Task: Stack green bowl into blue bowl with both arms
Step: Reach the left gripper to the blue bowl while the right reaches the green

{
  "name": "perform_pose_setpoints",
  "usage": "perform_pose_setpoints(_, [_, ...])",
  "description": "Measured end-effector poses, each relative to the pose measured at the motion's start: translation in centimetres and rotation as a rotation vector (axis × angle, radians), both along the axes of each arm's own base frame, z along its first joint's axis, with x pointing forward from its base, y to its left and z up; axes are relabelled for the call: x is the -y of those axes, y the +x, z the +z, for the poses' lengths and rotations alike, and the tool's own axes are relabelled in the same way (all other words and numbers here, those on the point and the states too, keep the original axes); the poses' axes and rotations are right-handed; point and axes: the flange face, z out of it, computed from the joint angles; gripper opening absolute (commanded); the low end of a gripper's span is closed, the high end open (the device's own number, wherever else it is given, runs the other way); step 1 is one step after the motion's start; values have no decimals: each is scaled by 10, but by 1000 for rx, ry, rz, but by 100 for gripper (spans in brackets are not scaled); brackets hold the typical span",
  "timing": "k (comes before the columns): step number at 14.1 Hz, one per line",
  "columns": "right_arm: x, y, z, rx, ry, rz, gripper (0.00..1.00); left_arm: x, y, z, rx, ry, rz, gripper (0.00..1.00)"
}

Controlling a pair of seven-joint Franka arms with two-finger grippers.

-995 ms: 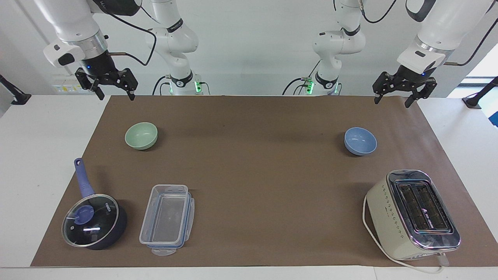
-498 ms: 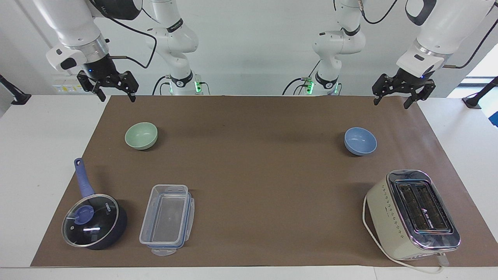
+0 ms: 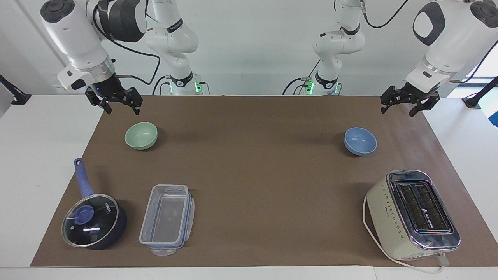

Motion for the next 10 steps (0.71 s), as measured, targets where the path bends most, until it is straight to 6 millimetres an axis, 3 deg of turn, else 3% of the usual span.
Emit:
perform_pose_setpoints(6, [45, -3, -57, 17, 1, 39, 100, -25, -14, -55, 14, -18, 14, 100])
perform_pose_setpoints(10, [75, -7, -120, 15, 4, 84, 100, -44, -19, -93, 39, -50, 32, 100])
